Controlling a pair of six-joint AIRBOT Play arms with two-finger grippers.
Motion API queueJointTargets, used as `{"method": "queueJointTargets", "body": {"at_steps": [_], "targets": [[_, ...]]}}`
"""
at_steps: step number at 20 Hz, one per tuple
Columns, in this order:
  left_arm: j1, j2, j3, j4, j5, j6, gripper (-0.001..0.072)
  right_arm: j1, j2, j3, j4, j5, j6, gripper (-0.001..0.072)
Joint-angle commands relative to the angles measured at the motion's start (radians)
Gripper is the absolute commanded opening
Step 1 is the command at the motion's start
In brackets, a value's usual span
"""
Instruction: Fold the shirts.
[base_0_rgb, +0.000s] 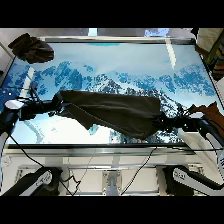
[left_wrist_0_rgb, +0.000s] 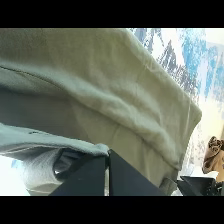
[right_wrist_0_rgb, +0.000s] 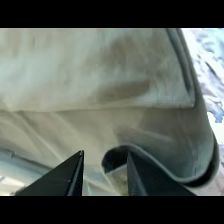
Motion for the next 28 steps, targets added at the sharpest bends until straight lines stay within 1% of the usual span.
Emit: {"method": "queueJointTargets", "body": {"at_steps": [1, 7, 10, 11, 13, 15, 17, 19, 21, 22, 24, 26, 28], "targets": [[0.0, 0.0, 0.001, 0.001, 0.001, 0.007, 0.0015, 0.0, -0.001, 0.002, -0.005, 0.046, -0.001, 0.0305], [0.0, 0.0, 0.001, 0.001, 0.0, 0.007, 0.0015, 0.0, 0.0, 0.002, -0.011, 0.062, -0.008, 0.0305], [0.0, 0.0, 0.001, 0.001, 0.0, 0.007, 0.0015, 0.0, 0.0, 0.003, -0.038, 0.104, -0.009, 0.0305], [0.0, 0.0, 0.001, 0.001, 0.0, 0.007, 0.0015, 0.0, 0.001, 0.007, -0.058, 0.104, -0.024, 0.0305], [0.0, 0.0, 0.001, 0.001, -0.002, 0.007, 0.0015, 0.0, 0.001, 0.041, -0.106, 0.093, -0.021, 0.0305], [0.0, 0.0, 0.001, 0.001, -0.002, 0.007, 0.0015, 0.002, 0.001, 0.079, -0.143, 0.125, 0.008, 0.0305], [0.0, 0.0, 0.001, 0.0, 0.001, 0.007, 0.0015, 0.003, 0.0, 0.086, -0.213, 0.16, 0.058, 0.0306], [0.0, 0.0, 0.001, 0.001, 0.0, 0.007, 0.0015, 0.005, -0.003, 0.086, -0.266, 0.193, 0.069, 0.0314], [0.0, 0.0, 0.001, 0.0, 0.001, 0.007, 0.0015, 0.007, -0.003, 0.082, -0.253, 0.199, 0.069, 0.0316], [0.0, 0.0, 0.001, 0.001, 0.001, 0.007, 0.0015, 0.014, -0.003, 0.082, -0.245, 0.195, 0.068, 0.0328], [0.0, 0.0, 0.001, 0.0, 0.001, 0.018, 0.0015, 0.036, -0.003, 0.082, -0.197, 0.181, 0.054, 0.0335], [0.0, 0.0, 0.001, 0.0, 0.001, 0.022, 0.0015, 0.069, -0.003, 0.082, -0.161, 0.139, 0.049, 0.0336], [0.0, 0.0, 0.001, 0.0, 0.0, 0.023, 0.0015, 0.095, -0.003, 0.082, -0.176, 0.102, 0.058, 0.0335]]}}
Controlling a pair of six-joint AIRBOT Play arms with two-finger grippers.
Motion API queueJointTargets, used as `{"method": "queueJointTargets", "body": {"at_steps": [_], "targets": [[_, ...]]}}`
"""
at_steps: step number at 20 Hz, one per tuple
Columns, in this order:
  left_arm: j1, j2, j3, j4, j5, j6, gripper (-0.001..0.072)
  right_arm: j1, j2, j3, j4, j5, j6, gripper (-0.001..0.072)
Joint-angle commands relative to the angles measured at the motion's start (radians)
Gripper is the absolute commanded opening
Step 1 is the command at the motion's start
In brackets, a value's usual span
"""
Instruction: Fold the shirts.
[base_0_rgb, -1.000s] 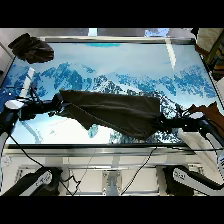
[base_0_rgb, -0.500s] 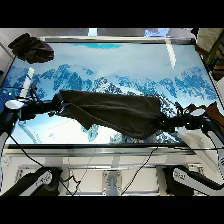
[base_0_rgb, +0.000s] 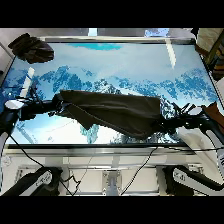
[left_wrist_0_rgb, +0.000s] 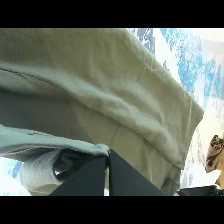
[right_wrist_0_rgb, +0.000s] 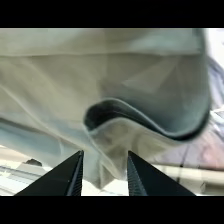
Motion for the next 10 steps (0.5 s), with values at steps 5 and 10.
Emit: {"method": "queueJointTargets", "body": {"at_steps": [5, 10], "targets": [[0.0, 0.0, 0.001, 0.0, 0.0, 0.017, 0.0015, 0.043, -0.013, 0.001, -0.177, -0.012, 0.105, 0.0336], [0.0, 0.0, 0.001, 0.0, 0.0, 0.028, 0.0015, 0.044, -0.013, 0.001, -0.037, -0.066, 0.076, 0.0336]]}}
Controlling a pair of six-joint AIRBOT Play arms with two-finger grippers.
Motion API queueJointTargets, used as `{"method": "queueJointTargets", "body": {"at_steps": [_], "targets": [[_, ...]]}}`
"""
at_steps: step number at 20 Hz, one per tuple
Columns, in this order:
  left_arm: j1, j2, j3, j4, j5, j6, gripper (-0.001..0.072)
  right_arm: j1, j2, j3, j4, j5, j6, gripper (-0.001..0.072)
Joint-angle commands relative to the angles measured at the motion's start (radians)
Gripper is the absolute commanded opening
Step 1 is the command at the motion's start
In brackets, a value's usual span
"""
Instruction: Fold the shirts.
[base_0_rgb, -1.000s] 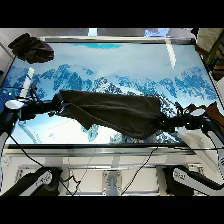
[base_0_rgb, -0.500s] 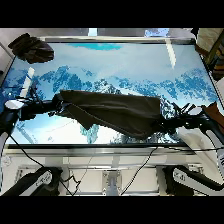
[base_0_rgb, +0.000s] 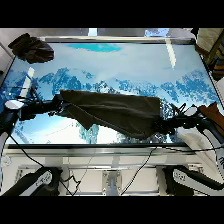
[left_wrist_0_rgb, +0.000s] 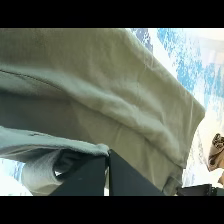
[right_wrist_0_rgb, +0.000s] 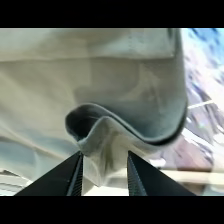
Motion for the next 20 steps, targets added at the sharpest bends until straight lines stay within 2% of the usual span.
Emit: {"method": "queueJointTargets", "body": {"at_steps": [1, 9, 13, 14, 15, 16, 17, 20], "targets": [[0.0, 0.0, 0.001, 0.0, 0.0, 0.011, 0.0015, 0.002, -0.001, 0.001, 0.081, -0.039, -0.013, 0.0336], [0.0, 0.0, 0.001, 0.0, 0.002, 0.015, 0.0015, 0.01, -0.011, 0.001, 0.111, -0.068, -0.013, 0.0335], [0.0, 0.0, 0.001, 0.001, 0.005, 0.015, 0.0015, 0.081, -0.067, 0.001, 0.114, -0.089, -0.013, 0.0322], [0.0, 0.0, 0.001, 0.002, 0.005, 0.015, 0.0015, 0.09, -0.074, 0.001, 0.112, -0.095, -0.013, 0.0296], [0.0, 0.0, 0.001, 0.005, 0.005, 0.015, 0.0015, 0.088, -0.074, 0.002, 0.111, -0.098, -0.014, 0.0214], [0.0, 0.0, 0.001, 0.012, 0.004, 0.015, 0.0015, 0.086, -0.074, 0.006, 0.108, -0.095, -0.032, 0.0091], [0.0, 0.0, 0.001, 0.024, 0.003, 0.015, 0.0015, 0.086, -0.074, 0.015, 0.103, -0.089, -0.051, 0.0028], [0.0, 0.0, 0.001, 0.032, 0.003, 0.014, 0.0015, 0.086, -0.071, 0.081, 0.081, -0.064, -0.058, 0.0025]]}}
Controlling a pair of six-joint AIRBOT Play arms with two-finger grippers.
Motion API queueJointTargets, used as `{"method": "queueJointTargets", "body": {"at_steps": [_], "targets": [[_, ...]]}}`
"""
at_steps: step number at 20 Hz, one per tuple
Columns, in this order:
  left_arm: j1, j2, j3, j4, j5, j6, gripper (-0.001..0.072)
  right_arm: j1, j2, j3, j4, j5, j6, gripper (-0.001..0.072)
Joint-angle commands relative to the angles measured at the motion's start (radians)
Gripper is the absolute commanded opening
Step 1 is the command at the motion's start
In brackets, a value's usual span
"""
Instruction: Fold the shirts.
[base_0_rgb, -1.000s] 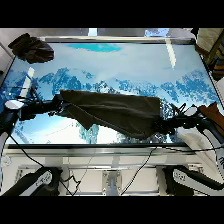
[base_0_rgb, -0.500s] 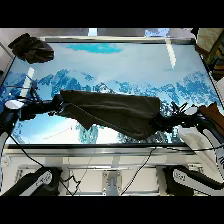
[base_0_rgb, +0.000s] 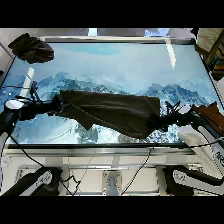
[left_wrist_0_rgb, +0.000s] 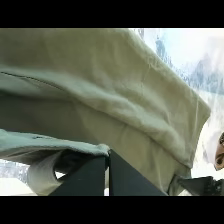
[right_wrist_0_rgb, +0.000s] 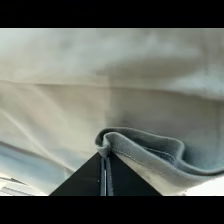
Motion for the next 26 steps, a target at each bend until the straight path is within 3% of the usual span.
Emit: {"method": "queueJointTargets", "body": {"at_steps": [1, 8, 11, 16, 21, 26], "targets": [[0.0, 0.0, 0.001, 0.013, -0.002, 0.0, 0.0015, 0.004, 0.002, 0.076, -0.032, 0.038, -0.016, 0.0025], [0.0, 0.001, 0.002, -0.023, 0.066, -0.001, 0.0015, -0.005, 0.081, 0.23, -0.315, 0.218, 0.044, 0.0023], [0.0, 0.001, 0.026, -0.026, 0.105, -0.001, 0.0014, -0.078, 0.089, 0.23, -0.294, 0.232, 0.039, 0.0022], [0.0, 0.0, 0.1, -0.024, 0.283, -0.005, 0.0013, -0.127, 0.089, 0.282, -0.25, 0.173, -0.013, 0.0021], [-0.019, -0.039, 0.141, 0.011, 0.293, -0.004, 0.0013, -0.125, 0.08, 0.368, -0.226, 0.032, -0.027, 0.0021], [-0.108, -0.203, 0.189, 0.056, 0.333, -0.004, 0.0012, -0.124, -0.014, 0.375, -0.139, -0.052, -0.053, 0.0021]]}}
